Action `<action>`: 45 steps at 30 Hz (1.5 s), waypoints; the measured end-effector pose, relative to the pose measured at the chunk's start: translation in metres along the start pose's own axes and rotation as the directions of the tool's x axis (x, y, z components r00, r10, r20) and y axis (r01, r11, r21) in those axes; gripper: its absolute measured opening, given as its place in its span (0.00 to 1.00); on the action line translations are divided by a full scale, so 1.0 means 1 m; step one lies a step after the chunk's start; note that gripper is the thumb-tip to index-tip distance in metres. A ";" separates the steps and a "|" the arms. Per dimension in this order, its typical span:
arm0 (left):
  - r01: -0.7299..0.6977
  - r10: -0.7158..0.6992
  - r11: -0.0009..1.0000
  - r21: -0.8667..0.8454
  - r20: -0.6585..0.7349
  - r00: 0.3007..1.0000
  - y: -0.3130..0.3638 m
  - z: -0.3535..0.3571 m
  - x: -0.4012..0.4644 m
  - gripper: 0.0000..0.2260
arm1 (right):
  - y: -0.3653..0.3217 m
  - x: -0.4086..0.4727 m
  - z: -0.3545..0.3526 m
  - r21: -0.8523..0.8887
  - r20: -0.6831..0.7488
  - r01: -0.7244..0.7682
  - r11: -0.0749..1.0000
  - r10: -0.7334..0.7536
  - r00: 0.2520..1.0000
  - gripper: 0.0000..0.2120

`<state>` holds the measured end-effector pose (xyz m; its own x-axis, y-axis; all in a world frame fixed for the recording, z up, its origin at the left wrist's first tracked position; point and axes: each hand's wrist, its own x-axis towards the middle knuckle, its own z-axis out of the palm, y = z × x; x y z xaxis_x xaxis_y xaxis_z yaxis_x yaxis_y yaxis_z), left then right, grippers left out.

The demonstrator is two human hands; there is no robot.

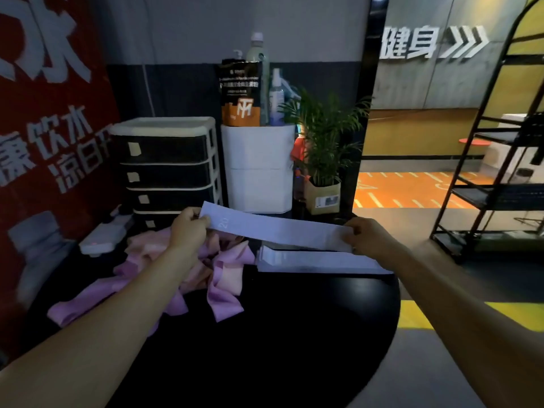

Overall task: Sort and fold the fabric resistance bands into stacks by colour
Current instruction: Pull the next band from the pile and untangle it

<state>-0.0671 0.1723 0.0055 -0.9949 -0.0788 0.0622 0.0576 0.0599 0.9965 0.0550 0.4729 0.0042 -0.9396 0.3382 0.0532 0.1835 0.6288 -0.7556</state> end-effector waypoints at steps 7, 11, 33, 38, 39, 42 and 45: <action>-0.181 0.179 0.983 0.007 0.114 0.977 0.013 0.041 -0.016 0.06 | 0.024 -0.002 -0.013 -0.160 0.037 0.032 0.987 -0.026 0.999 0.02; -0.337 0.329 0.941 -0.014 0.250 0.910 0.033 0.059 -0.030 0.07 | 0.008 -0.009 -0.015 -0.171 0.217 0.086 0.981 -0.048 0.975 0.05; -0.510 0.190 0.824 0.245 0.729 0.658 0.018 0.125 -0.055 0.07 | -0.102 0.013 -0.056 0.181 -0.475 0.384 0.905 -0.262 0.840 0.07; -0.525 0.080 0.743 0.415 0.724 0.685 -0.007 0.117 -0.035 0.04 | -0.048 0.018 -0.079 0.352 -0.563 0.210 0.912 0.027 0.826 0.08; -0.524 0.061 0.721 0.453 0.712 0.699 -0.007 0.112 -0.030 0.07 | -0.033 0.020 -0.080 0.381 -0.569 0.166 0.910 0.089 0.818 0.09; -0.520 0.033 0.681 0.515 0.688 0.725 -0.006 0.096 -0.015 0.12 | 0.012 0.022 -0.073 0.473 -0.553 0.037 0.881 0.264 0.790 0.11; -0.489 0.026 0.664 0.565 0.636 0.771 -0.015 0.084 -0.002 0.14 | 0.047 0.023 -0.058 0.488 -0.506 -0.082 0.869 0.358 0.784 0.05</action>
<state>-0.0725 0.2549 -0.0140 -0.8178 0.5742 0.0388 0.4783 0.6407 0.6006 0.0589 0.5505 0.0076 -0.5250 0.8450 0.1017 0.0957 0.1774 -0.9795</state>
